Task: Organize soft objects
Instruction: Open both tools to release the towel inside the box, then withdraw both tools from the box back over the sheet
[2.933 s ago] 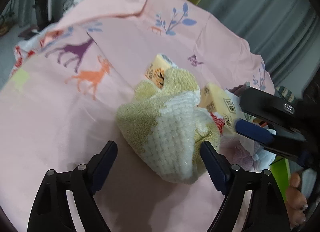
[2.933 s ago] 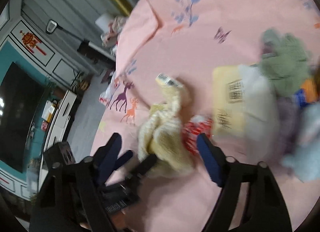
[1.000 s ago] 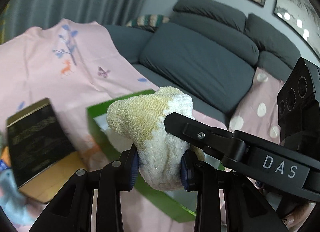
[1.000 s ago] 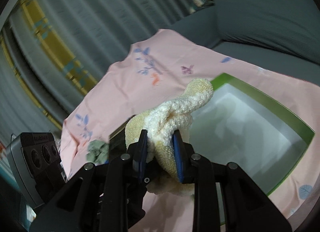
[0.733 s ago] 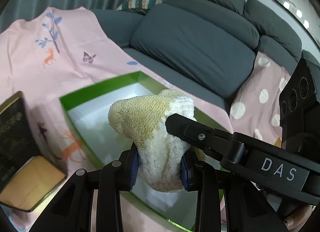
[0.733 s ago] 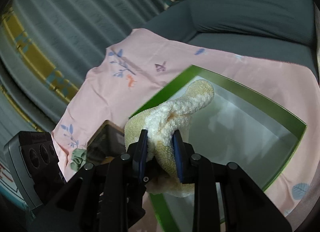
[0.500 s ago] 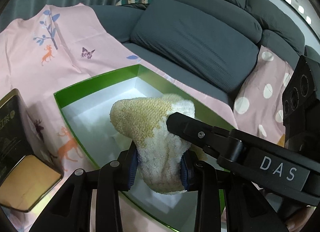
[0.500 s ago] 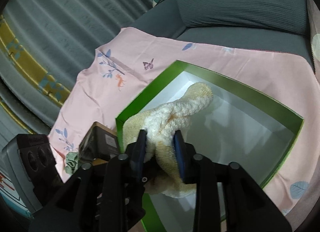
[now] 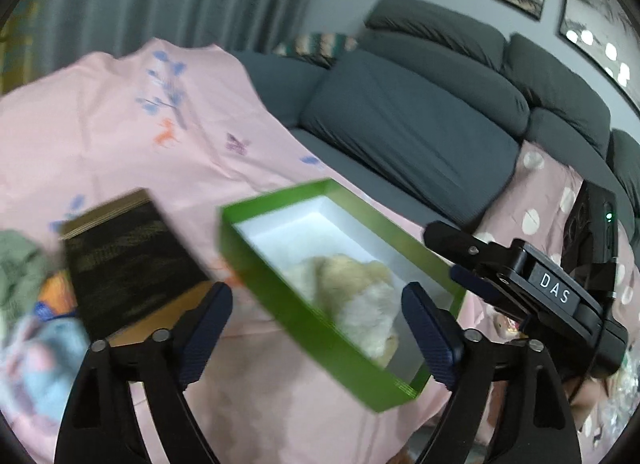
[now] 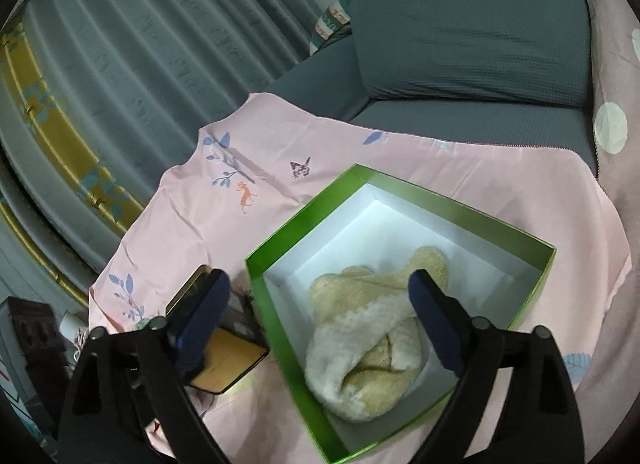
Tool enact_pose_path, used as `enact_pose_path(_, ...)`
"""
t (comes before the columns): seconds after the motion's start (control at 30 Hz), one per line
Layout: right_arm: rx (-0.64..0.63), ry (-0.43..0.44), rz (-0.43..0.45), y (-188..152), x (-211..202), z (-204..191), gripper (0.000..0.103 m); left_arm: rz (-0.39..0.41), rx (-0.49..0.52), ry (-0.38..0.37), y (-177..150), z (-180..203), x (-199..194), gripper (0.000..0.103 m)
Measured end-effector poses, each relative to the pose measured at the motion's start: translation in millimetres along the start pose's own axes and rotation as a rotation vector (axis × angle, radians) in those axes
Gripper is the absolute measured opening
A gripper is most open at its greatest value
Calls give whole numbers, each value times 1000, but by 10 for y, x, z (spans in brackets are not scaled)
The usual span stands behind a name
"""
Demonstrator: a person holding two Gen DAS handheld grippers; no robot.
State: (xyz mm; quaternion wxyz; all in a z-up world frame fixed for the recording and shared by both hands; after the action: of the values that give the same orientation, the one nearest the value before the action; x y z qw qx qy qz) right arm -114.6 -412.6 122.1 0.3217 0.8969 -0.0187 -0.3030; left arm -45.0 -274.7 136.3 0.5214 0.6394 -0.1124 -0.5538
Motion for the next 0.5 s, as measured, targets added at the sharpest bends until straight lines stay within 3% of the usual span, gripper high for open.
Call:
enact_pose_path(0.17, -35, -10, -6, -217, -134, -258, 99, -2, -73, 86, -202, -358, -493, 88)
enact_pose_path(0.33, -80, 20, -53, -492, -176, -505, 101, -8, -118, 254, -548, -742, -930, 88)
enact_pose_path(0.5, -138, -9, -77, -753, -171, -779, 102, -8, -232, 376, -935, -1164, -1341, 88)
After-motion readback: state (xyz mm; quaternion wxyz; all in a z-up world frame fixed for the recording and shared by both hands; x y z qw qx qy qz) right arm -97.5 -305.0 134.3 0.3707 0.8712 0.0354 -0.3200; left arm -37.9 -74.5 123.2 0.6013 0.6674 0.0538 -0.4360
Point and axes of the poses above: each gripper's, at about its wrist camera, not at the fingertips, and x roughly the way its jaws point, z to its right, y to its top, the point moved 4 cm from there along x, roughly the way its jaws point, and after that the axes turned 9 degrees about x, right-handed, at the moved point
